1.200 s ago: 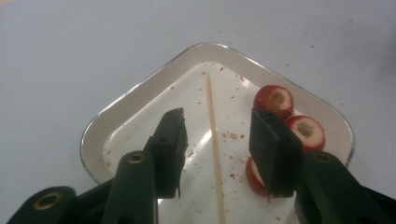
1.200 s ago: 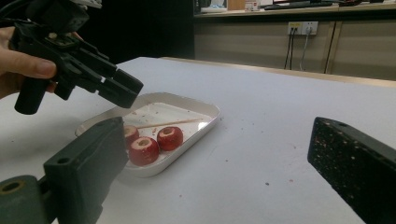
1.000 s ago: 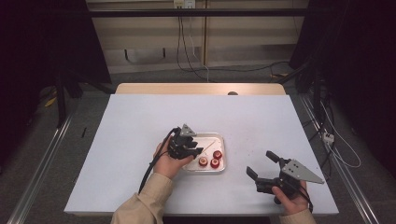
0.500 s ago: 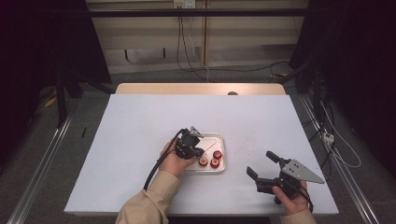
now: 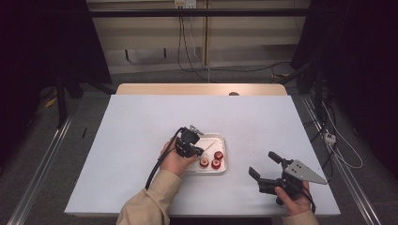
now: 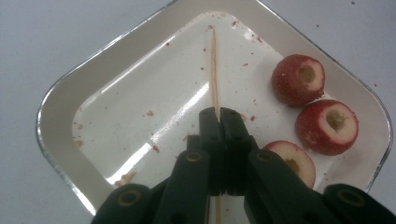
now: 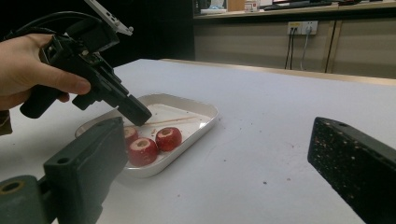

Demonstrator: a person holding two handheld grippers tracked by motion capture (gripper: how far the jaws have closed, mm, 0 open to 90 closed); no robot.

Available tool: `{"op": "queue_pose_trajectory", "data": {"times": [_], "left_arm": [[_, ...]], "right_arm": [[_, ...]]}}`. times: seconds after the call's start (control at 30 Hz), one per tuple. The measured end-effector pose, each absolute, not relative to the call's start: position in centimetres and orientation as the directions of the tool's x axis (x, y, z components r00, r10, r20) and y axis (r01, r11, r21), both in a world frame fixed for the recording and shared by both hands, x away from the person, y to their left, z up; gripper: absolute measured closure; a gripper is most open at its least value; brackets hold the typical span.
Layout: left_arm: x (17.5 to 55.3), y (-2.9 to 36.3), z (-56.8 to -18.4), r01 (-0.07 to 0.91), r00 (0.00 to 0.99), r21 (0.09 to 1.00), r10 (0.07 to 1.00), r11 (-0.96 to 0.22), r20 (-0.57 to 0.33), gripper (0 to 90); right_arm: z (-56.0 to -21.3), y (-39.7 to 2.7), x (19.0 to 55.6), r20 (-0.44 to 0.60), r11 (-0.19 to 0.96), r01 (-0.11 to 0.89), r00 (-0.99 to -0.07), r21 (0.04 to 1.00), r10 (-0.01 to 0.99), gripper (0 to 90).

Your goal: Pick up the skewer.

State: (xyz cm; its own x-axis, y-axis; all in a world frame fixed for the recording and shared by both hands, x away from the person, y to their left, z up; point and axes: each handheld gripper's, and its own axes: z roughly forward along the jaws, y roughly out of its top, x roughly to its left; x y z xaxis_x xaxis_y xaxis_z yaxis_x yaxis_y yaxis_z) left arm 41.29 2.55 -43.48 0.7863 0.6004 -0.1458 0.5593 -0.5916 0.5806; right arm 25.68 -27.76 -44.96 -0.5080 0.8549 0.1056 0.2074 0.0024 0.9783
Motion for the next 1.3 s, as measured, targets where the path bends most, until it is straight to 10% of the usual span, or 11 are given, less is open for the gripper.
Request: {"op": "queue_pose_trajectory", "data": {"times": [0.9,1.3], "left_arm": [[40.2,3.6,-42.9,0.576,0.799,0.450,0.587,-0.682,-0.133,88.8],[38.9,7.1,-41.9,0.586,0.777,0.618,0.578,-0.524,-0.247,89.0]], "right_arm": [[-45.1,-27.3,25.8,0.105,0.008,0.213,-0.511,0.977,0.853,3.9],[-44.6,-26.4,27.4,0.109,0.042,0.275,-0.511,0.961,0.853,2.8]]}}
